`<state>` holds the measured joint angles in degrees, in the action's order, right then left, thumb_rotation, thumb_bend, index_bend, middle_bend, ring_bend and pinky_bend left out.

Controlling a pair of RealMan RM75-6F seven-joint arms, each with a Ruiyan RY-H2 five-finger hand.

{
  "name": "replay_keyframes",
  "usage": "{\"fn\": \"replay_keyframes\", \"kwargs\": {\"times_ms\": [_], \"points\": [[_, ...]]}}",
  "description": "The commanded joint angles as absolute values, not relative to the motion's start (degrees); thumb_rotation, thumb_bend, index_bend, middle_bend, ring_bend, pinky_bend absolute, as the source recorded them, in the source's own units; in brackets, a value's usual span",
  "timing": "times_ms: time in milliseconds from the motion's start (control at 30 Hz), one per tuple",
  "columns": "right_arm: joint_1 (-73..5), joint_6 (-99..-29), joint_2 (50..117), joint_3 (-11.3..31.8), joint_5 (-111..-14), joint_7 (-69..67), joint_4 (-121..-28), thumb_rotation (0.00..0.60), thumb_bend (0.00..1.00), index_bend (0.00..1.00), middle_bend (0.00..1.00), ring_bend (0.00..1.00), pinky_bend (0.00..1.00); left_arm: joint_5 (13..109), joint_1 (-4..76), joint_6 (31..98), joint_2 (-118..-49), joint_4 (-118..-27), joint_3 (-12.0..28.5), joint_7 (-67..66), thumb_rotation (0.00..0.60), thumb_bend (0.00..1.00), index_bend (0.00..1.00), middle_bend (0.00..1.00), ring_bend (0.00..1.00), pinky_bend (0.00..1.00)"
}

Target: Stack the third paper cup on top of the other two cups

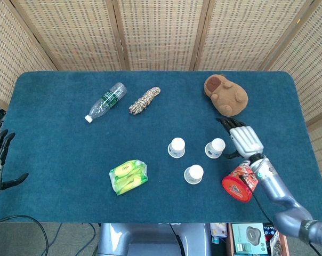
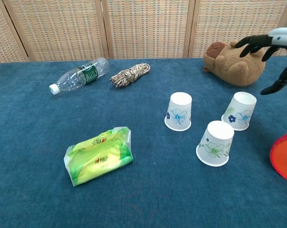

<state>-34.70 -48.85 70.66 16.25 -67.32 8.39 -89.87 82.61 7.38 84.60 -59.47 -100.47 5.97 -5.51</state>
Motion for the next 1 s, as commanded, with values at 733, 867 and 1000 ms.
{"fn": "replay_keyframes", "kwargs": {"times_ms": [733,867,1000], "points": [[-43.03,-43.12,84.65,12.28,-53.56,18.77,-72.98,0.600,0.36,0.37,0.51,0.46,0.60,78.87,9.18,80.98,-60.14,-100.02,6.41,-7.55,0.600,0.16,0.00,0.00,0.00,0.00],[-43.07,-43.14,84.89,12.15,-54.17,17.50,-72.43,0.600,0.38,0.39,0.54,0.48,0.62,78.31,9.44,80.62,-60.36,-99.99,6.51,-8.05,0.600,0.16,0.00,0.00,0.00,0.00],[-43.38,-43.37,84.49,12.48,-55.14,16.33,-73.69,0.600,0.38,0.40,0.54,0.48,0.62,78.05,9.58,80.51,-60.49,-100.08,6.56,-8.36,0.600,0.16,0.00,0.00,0.00,0.00]]}}
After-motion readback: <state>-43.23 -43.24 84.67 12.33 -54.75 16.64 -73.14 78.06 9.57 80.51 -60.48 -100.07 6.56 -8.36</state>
